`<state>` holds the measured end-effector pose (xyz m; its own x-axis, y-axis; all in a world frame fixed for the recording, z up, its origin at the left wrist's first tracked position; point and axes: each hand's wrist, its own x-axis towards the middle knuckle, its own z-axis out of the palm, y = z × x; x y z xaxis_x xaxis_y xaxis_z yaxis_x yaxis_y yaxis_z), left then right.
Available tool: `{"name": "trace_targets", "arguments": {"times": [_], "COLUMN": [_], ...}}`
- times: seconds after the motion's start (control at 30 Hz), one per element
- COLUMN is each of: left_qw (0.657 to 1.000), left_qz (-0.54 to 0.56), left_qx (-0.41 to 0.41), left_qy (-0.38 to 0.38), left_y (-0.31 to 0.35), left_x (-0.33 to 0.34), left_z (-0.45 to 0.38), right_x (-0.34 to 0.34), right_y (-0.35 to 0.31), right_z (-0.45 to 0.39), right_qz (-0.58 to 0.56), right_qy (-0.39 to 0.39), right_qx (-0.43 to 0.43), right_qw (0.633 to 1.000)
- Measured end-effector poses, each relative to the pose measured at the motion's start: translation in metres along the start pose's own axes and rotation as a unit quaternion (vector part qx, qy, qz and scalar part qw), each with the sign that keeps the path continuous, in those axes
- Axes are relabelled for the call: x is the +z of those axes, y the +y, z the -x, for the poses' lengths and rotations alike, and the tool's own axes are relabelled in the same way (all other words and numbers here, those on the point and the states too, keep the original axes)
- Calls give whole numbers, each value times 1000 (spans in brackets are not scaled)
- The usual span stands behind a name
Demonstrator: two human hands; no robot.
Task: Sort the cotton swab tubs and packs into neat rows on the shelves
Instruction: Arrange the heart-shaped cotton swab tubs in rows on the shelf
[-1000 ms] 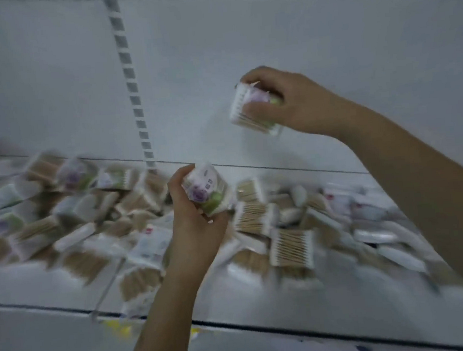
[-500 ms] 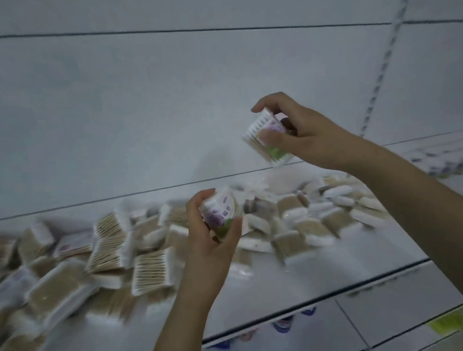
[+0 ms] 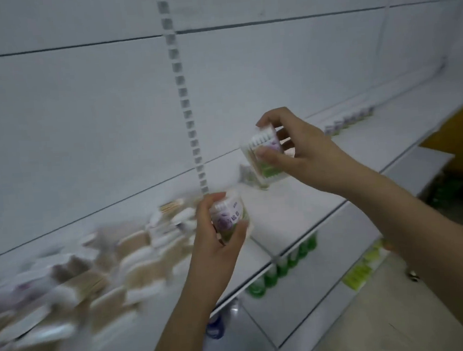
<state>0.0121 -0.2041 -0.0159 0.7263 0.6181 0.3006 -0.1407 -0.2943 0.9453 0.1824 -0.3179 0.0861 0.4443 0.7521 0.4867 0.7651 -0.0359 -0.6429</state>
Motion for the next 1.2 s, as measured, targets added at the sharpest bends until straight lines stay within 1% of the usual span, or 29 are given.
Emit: {"name": "trace_targets", "arguments": {"times": [0.2, 0.33, 0.47, 0.67, 0.87, 0.97, 1.1, 1.2], "left_qw": [993, 988, 986, 979, 984, 988, 986, 985], "left_qz": [-32, -12, 6, -23, -47, -64, -152, -165], "left_qx": [19, 17, 3, 3, -2, 2, 31, 43], "left_qy": [-115, -153, -166, -204, -173, -137, -68, -35], "left_y": [-11, -18, -32, -52, -62, -69, -73, -77], "left_x": [82, 125, 168, 215, 246, 261, 282, 305], "left_z": [-51, -95, -135, -189, -237, -252, -271, -284], "right_x": [-72, -100, -116, -130, -135, -138, -144, -147], "right_y": [70, 116, 167, 247, 321, 357, 408, 443], "right_z": [19, 19, 2, -58, -104, -119, -138, -151], "right_qz": [68, 99, 112, 116, 126, 121, 122, 106], "right_qy": [79, 115, 119, 97, 35, 13, -26, -62], "right_qx": [66, 90, 99, 104, 78, 70, 60, 38], "right_qw": [992, 984, 982, 983, 988, 990, 990, 992]}}
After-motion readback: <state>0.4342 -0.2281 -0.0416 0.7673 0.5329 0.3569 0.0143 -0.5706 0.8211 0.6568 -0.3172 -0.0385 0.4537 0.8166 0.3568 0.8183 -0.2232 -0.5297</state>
